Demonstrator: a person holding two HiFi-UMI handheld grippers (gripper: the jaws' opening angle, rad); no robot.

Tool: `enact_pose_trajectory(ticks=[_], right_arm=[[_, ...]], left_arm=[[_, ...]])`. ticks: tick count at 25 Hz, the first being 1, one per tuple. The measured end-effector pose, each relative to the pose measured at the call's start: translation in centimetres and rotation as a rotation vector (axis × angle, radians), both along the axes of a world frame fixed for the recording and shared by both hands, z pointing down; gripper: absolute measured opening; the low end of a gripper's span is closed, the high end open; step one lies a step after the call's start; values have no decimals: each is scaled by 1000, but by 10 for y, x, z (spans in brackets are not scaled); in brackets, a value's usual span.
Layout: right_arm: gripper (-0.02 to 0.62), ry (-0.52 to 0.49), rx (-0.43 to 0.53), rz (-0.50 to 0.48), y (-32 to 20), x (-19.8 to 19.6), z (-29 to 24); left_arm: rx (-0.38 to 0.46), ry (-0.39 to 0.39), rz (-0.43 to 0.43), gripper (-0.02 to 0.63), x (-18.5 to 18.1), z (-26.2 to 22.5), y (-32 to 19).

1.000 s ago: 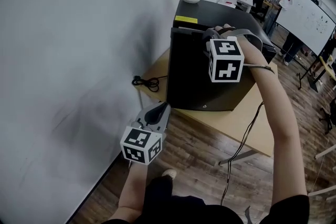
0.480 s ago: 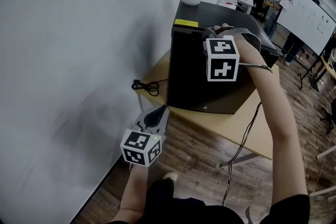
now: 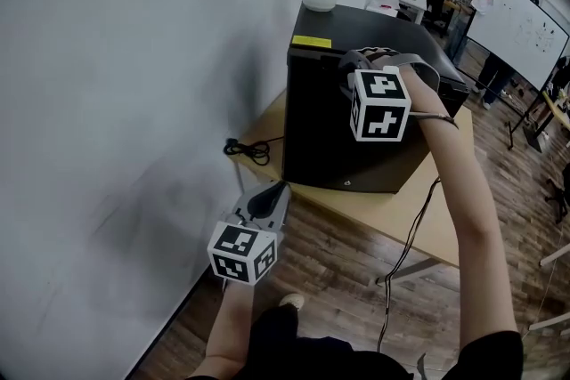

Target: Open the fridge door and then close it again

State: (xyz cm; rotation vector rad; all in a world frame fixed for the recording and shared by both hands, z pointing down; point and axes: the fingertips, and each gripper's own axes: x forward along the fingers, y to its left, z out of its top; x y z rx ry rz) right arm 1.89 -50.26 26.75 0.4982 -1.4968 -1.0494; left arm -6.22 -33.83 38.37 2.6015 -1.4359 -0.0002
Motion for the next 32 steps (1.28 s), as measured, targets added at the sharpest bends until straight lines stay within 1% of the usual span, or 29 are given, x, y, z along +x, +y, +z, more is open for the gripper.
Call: enact_pose_trajectory(ticks=[4, 6, 10, 14, 16, 19, 22, 26, 29, 32], right_arm=[[62, -72, 95, -51, 4, 0, -6], [34, -137, 135, -48, 8, 4, -12], [32, -282, 178, -35, 27, 14, -31], [22, -357, 207, -23, 54, 30, -39], [20, -417, 189, -12, 70, 38, -37], [17, -544, 158, 22, 92, 49, -32], [11, -716, 116, 94, 111, 63, -23], [8, -970, -1, 202, 143, 83, -4], [6, -1115, -50, 260, 168, 100, 8], [6, -1252, -104, 292, 194, 112, 21]], left_arm=[[2, -16, 13, 12, 3, -3, 6], [5, -20, 23, 12, 6, -5, 8], [13, -28, 48, 12, 16, -9, 18], [21, -40, 85, 12, 32, -12, 35], [25, -45, 102, 12, 40, -13, 44], [31, -51, 116, 12, 47, -15, 56], [33, -46, 119, 12, 49, -18, 65], [34, -47, 133, 12, 54, -21, 78], [37, -50, 150, 12, 63, -24, 89], [33, -49, 179, 12, 73, -22, 100]])
